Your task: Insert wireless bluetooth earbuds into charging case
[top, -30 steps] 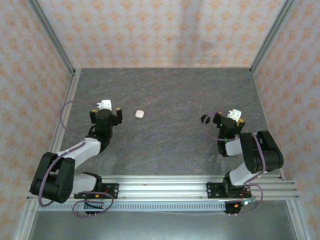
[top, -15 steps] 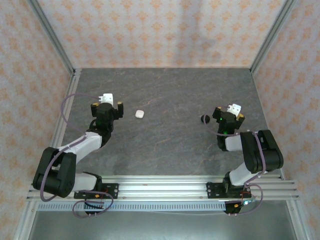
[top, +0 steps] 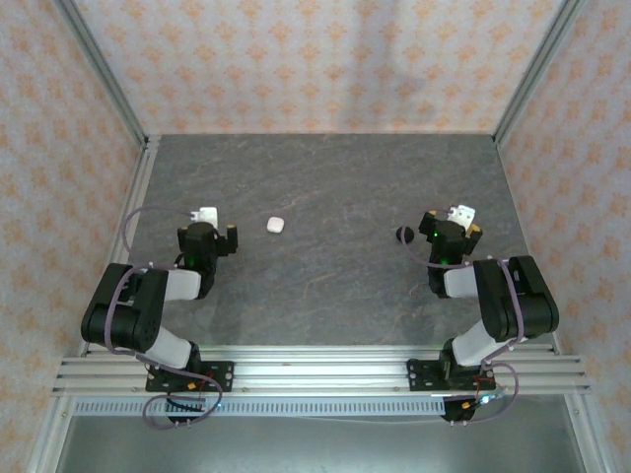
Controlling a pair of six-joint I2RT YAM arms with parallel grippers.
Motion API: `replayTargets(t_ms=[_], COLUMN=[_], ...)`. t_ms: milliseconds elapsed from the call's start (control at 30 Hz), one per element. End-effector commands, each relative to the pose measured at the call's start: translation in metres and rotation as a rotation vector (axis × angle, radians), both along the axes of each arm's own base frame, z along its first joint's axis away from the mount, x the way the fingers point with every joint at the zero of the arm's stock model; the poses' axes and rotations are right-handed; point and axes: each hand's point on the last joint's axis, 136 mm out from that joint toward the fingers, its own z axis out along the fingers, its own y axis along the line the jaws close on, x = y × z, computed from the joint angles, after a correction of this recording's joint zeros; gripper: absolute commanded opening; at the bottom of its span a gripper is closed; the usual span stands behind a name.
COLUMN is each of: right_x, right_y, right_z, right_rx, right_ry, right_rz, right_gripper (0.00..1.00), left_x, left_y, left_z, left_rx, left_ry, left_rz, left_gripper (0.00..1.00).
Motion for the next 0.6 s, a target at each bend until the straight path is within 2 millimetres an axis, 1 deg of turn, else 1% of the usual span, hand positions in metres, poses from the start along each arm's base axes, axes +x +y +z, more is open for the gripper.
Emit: replayTargets(t_ms=[0, 300, 433, 567], right_x=[0.0015, 0.0015, 0.0047, 0.0026], right_y=[-0.0013, -0.0014, 0.0023, 0.0017], right_z=[0.0018, 0.0018, -0.0002, 0.0005], right_rx=[0.002, 0.003, 0.003, 0.003], right_ry=[-0.003, -0.003, 0.011, 0.004], right_rz=[-0.001, -0.001, 0.02, 0.018], right_gripper=[0.99, 0.99, 1.0, 1.0], left_x=[0.0154, 0.0151, 0.0151, 0.015], left_y=[-0.0007, -0.0009, -0.0007, -0.0008], left_z=[0.0246, 0.0238, 0.0238, 0.0238], left_rx=[-0.039, -0.042, -0.042, -0.04], left_ry=[-0.092, -0.085, -0.084, -0.084], left_rz=[-0.001, -0.001, -0.001, -0.001], left_gripper=[1.0, 1.0, 1.0, 1.0])
